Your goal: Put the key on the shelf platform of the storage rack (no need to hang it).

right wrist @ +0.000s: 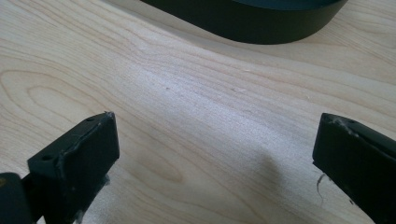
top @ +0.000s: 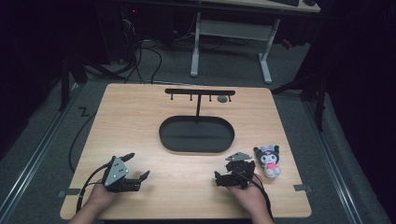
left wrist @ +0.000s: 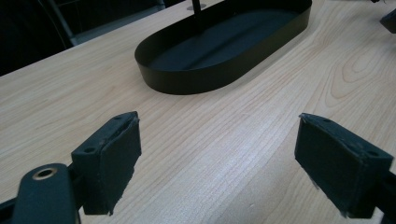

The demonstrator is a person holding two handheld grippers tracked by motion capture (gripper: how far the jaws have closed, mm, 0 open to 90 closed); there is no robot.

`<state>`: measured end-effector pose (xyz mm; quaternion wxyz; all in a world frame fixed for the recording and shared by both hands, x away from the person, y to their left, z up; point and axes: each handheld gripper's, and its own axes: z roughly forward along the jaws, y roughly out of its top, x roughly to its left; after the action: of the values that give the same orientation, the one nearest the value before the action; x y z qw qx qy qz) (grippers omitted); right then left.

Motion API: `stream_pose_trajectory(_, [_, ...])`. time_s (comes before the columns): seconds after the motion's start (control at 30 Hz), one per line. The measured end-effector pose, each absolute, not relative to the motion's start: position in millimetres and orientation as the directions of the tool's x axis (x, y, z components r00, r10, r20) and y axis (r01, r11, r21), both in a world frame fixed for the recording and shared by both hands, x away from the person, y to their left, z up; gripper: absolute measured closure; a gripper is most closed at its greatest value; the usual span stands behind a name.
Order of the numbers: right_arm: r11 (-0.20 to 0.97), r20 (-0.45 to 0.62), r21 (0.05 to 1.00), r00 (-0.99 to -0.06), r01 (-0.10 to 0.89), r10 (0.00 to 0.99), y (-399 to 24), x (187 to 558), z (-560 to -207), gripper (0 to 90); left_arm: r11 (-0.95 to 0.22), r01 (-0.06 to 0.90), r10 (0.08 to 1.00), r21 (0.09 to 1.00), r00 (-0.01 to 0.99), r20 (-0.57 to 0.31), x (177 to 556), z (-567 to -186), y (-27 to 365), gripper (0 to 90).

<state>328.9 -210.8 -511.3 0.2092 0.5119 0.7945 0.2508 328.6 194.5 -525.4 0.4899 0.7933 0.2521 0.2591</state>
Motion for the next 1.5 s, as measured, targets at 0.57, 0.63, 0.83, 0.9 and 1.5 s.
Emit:
stream_pose_trajectory(0.57, [0.438, -0.109, 0.509, -0.449, 0.741, 0.887, -203.1, 333.3, -500.3, 3.4, -0.377, 0.158, 0.658, 0.913, 0.739, 0.144, 329.5, -525.1, 196.6, 15.4])
stream_pose_trajectory(0.63, [0.439, -0.107, 0.508, -0.451, 0.741, 0.886, -203.4, 334.8, -497.5, 5.6, -0.377, 0.157, 0.658, 0.913, 0.74, 0.144, 329.5, -525.1, 196.7, 15.4])
stream_pose_trajectory(0.83, [0.427, -0.073, 0.455, -0.446, 0.781, 0.892, -205.7, 344.1, -485.2, 10.2, -0.385, 0.156, 0.655, 0.91, 0.741, 0.15, 329.5, -525.3, 195.3, 15.4])
stream_pose_trajectory(0.9, [0.438, -0.07, 0.436, -0.456, 0.786, 0.887, -205.7, 346.2, -482.1, 11.3, -0.393, 0.156, 0.652, 0.906, 0.743, 0.155, 329.6, -525.2, 194.4, 15.4])
stream_pose_trajectory(1.5, [0.488, -0.045, 0.324, -0.502, 0.81, 0.864, -202.7, 348.8, -473.3, 25.4, -0.409, 0.171, 0.643, 0.896, 0.751, 0.15, 333.3, -525.2, 190.7, 15.4])
